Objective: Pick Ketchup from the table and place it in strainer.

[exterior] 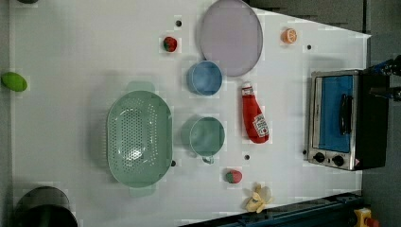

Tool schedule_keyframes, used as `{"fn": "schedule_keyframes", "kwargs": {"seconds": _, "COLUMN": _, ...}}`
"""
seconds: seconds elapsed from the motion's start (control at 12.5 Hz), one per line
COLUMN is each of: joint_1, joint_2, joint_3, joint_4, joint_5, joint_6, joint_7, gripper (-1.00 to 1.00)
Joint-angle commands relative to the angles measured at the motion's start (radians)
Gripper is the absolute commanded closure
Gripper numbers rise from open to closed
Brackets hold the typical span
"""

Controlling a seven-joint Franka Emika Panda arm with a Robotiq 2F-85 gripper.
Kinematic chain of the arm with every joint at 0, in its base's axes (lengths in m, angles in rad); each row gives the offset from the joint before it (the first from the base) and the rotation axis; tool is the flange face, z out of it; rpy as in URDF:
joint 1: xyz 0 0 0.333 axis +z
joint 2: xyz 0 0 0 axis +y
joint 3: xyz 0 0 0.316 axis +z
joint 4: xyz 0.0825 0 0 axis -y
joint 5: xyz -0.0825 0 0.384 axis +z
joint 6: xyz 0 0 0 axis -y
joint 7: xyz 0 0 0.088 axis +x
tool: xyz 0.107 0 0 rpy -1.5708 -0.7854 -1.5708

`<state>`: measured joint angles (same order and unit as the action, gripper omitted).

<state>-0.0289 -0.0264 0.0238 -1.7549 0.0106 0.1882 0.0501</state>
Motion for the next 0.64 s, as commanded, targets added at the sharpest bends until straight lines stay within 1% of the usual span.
{"fn": "schedule_keyframes", "kwargs": {"seconds": 0.08, "joint_1": -0.1, "joint_2": -0.272, "joint_3": 0.056, "joint_4": -0.153, "joint_5": 0.004, "joint_6": -0.165, "joint_7": -0.01, "gripper": -0.58}}
{"fn": "schedule_keyframes", "kwargs": {"seconds": 0.16, "joint_1": -0.1, "joint_2": -0.269, "joint_3": 0.057, "joint_4": -0.155, "joint_5": 0.004, "joint_6": -0.165, "joint_7": -0.01, "gripper": -0.81}}
{"fn": "schedule_keyframes", "kwargs": {"seconds": 0.24, "joint_1": -0.1, "joint_2": -0.262, "joint_3": 0.059, "joint_4": -0.159, "joint_5": 0.004, "joint_6": -0.164, "joint_7": -0.011, "gripper": -0.99}}
{"fn": "schedule_keyframes", "kwargs": {"seconds": 0.48, "joint_1": -0.1, "joint_2": -0.224, "joint_3": 0.069, "joint_4": -0.202, "joint_5": 0.004, "joint_6": -0.163, "joint_7": -0.012, "gripper": -1.0}}
{"fn": "schedule_keyframes", "kwargs": {"seconds": 0.64, "joint_1": -0.099, "joint_2": -0.182, "joint_3": 0.079, "joint_4": -0.244, "joint_5": 0.004, "joint_6": -0.128, "joint_7": -0.014, "gripper": -1.0}}
